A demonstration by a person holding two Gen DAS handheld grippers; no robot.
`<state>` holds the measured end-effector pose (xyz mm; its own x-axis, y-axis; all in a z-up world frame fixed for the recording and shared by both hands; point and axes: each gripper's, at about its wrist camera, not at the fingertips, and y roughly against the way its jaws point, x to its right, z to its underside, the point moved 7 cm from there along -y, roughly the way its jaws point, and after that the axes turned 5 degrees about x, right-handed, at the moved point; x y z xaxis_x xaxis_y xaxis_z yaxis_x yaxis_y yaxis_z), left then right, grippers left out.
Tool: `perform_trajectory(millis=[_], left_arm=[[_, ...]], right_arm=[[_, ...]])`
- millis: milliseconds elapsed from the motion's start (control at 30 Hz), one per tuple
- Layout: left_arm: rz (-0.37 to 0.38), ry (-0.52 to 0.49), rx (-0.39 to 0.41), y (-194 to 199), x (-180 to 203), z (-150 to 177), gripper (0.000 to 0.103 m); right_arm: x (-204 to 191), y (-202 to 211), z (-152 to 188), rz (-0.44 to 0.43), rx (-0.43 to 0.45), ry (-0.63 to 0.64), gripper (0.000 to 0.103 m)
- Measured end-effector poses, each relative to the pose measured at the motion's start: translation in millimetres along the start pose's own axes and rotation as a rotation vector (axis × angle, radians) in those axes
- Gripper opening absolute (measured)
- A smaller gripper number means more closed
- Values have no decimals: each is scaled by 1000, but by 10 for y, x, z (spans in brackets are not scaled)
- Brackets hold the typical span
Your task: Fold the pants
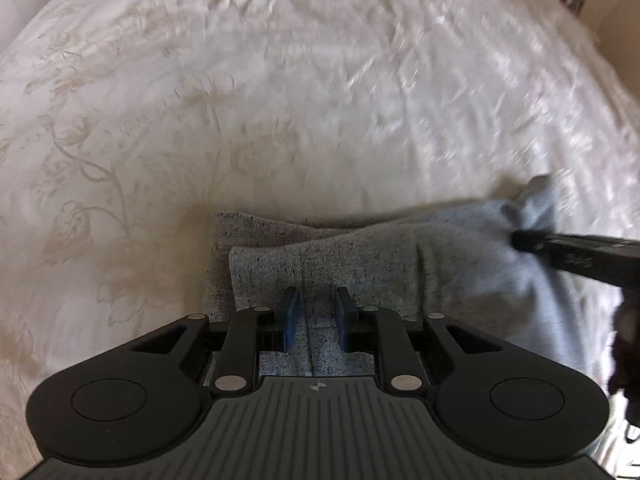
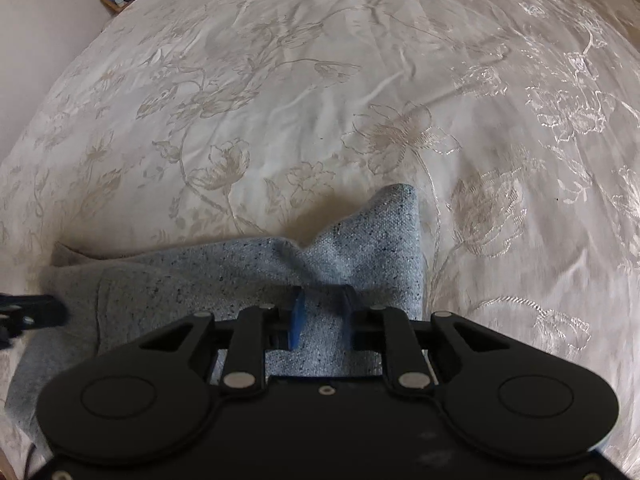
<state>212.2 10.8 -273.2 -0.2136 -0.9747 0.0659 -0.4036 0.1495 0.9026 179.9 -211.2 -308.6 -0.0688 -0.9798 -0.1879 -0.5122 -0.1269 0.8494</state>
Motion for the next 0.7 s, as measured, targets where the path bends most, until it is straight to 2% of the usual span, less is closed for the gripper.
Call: perform_trajectory(millis=[367, 500, 600, 700], left_arm=[[-36, -42, -42, -159, -20, -22, 21], [-41, -50, -36, -148, -19, -8, 21], [-43, -57, -30, -143, -19, 5, 21], [-46, -66, -24, -139, -9, 14, 21]], right_arm=[[-1, 29, 13, 8, -7, -29, 18], [-126, 243, 3, 19, 32, 25, 33], [-258, 432, 177, -1, 39, 66, 34], [-357, 561, 494, 30, 19, 144, 34]])
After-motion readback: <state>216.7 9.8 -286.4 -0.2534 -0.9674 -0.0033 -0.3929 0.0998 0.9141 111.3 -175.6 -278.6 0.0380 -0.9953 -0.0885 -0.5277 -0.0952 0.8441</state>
